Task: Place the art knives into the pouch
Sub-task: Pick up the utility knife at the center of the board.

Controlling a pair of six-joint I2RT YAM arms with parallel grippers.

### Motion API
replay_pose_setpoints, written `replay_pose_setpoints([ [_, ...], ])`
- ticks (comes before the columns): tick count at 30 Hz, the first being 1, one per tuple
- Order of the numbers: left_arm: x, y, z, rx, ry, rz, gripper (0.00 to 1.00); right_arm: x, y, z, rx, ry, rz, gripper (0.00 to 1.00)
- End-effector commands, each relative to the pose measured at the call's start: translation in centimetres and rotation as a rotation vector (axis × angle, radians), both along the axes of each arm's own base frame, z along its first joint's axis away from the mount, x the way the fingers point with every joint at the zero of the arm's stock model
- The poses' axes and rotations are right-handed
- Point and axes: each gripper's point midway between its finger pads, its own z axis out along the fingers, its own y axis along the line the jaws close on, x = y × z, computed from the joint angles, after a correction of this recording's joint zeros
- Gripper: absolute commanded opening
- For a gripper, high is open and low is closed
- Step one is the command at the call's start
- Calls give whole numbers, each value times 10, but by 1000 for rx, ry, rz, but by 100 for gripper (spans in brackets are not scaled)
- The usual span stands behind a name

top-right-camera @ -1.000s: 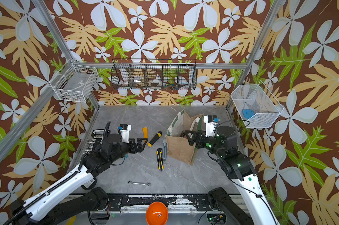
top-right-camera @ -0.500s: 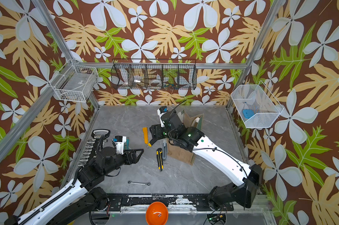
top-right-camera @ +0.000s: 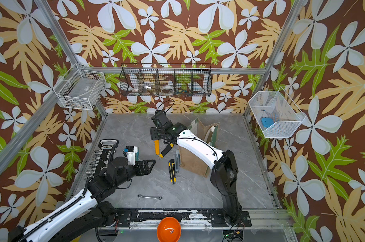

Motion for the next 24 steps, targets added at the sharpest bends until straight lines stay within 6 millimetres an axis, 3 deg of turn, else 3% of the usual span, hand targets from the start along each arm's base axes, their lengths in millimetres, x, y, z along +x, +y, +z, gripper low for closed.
replay_pose_setpoints([
  [1,14,12,8,49,-63,79,100,7,-14,-27,4,89,-59,62],
  [11,18,31,2,102,-93,161,100,15,-24,-110,-111,217,-108,59],
  [19,12,24,-1,58,-77,124,100,24,-31,-143,-109,267,-179,55],
  [24,11,20,-1,55,-76,102,100,23,-38,-164,-138,291,-213,58],
])
